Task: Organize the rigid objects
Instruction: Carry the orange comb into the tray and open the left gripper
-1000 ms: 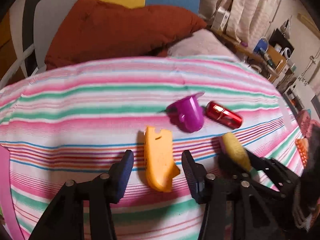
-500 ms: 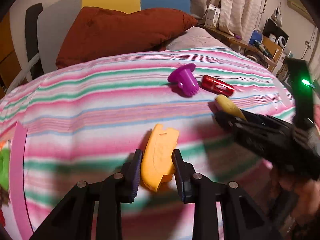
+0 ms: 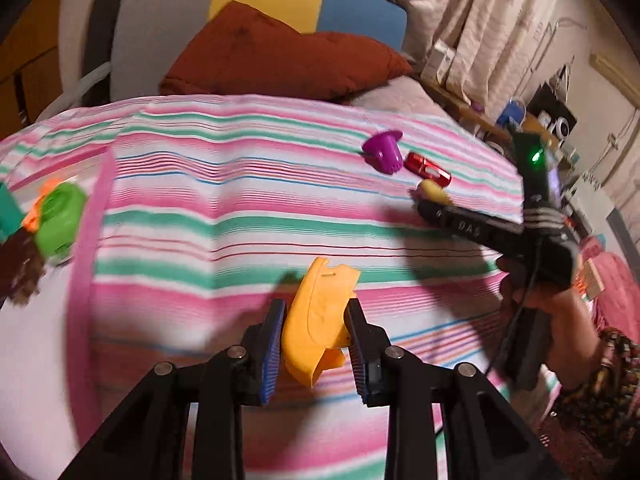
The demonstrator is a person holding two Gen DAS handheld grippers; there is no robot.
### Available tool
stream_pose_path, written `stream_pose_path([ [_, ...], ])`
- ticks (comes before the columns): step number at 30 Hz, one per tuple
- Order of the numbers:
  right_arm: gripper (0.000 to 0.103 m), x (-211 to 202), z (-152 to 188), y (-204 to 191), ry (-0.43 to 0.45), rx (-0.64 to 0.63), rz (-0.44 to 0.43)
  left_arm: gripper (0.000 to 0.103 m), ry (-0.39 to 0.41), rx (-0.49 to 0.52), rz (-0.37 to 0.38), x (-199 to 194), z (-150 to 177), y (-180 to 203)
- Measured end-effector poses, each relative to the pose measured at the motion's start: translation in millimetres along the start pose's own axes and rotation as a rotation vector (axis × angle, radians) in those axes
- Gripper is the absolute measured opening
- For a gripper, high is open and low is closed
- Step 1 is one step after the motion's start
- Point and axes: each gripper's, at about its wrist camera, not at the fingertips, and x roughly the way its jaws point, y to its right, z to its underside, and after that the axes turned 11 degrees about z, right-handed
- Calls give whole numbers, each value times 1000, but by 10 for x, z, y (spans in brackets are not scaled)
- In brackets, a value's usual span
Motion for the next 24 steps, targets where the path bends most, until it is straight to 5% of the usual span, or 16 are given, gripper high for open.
stream_pose_path([
  [9, 44, -151, 94, -369, -18, -49, -95, 29, 86, -97, -19, -590, 211, -420],
  [24, 44, -295, 230, -659, -20, -69, -101, 29, 212, -242, -63, -1223, 443, -1105],
])
